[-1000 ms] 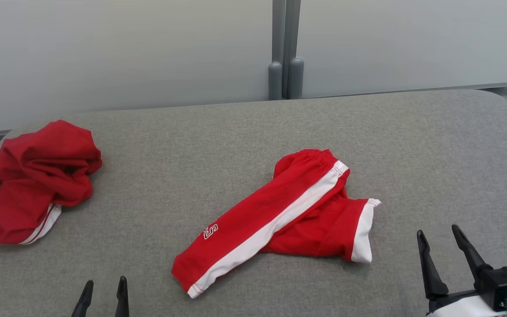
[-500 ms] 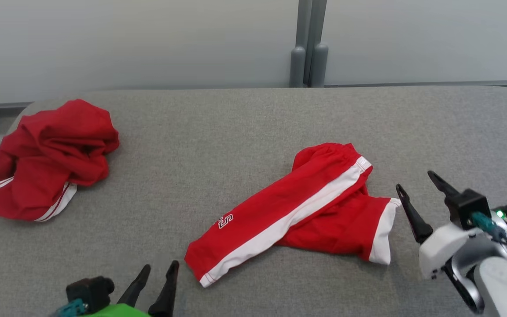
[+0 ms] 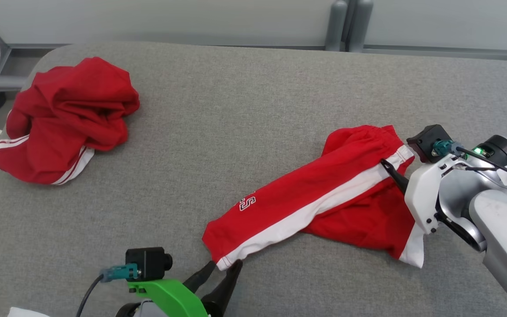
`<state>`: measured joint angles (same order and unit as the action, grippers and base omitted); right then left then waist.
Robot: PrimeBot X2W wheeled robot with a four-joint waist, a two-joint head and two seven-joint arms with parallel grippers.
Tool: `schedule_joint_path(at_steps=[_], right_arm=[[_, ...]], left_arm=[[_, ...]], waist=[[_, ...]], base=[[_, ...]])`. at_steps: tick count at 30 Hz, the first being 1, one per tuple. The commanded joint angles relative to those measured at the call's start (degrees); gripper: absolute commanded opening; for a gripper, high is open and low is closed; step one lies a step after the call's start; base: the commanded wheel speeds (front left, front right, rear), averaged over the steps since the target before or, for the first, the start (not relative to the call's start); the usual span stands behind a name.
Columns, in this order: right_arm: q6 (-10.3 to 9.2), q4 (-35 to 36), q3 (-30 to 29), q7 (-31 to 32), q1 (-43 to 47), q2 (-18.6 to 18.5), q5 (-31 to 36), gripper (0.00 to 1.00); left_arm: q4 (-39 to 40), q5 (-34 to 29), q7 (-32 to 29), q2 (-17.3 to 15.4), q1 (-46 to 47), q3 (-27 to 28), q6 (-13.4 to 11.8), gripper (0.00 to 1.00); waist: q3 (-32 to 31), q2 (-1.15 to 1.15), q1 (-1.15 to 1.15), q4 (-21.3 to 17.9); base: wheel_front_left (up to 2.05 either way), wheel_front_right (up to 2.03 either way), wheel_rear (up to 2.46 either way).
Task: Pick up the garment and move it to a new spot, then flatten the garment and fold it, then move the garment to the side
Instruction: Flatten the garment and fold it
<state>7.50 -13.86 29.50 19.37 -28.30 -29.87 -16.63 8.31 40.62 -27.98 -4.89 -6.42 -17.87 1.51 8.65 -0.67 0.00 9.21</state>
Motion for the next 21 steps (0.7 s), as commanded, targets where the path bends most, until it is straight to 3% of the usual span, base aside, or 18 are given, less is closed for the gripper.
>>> schedule_joint_path(at_steps=[1, 7, 16, 18, 21], right_arm=[[-0.01, 0.20, 1.18, 0.55, -1.30, -1.41, -1.61, 1.00], [-0.01, 0.54, 4.25, 2.14, -3.66, -5.14, -4.78, 1.00], [-0.01, 1.16, 7.02, 2.73, -4.63, -6.77, -7.55, 1.00], [-0.01, 1.25, 7.52, 2.51, -4.88, -7.08, -8.08, 0.91], [-0.01, 1.45, 8.18, 2.26, -4.86, -7.47, -8.66, 0.91]], left_arm=[[0.86, 0.74, -1.11, 0.02, 0.28, -0.49, -0.25, 1.00], [1.09, 0.42, -2.27, -0.29, 1.68, -1.63, -0.39, 1.00], [-3.02, -1.91, -0.32, -0.05, 4.45, -2.85, 0.26, 1.00], [-3.91, -1.96, 0.07, 0.20, 4.84, -3.40, 0.41, 1.00], [-4.96, -2.94, 0.99, 0.05, 5.19, -3.68, 0.39, 1.00]], waist=[[1.71, 0.67, 0.00, 1.54], [3.35, 0.67, 0.00, 2.02], [4.66, 0.67, 0.00, 1.80], [4.92, 0.67, 0.00, 1.57], [5.07, 0.67, 0.00, 1.26]], base=[[0.00, 0.00, 0.00], [0.00, 0.00, 0.00], [0.00, 0.00, 0.00], [0.00, 0.00, 0.00], [0.00, 0.00, 0.00]])
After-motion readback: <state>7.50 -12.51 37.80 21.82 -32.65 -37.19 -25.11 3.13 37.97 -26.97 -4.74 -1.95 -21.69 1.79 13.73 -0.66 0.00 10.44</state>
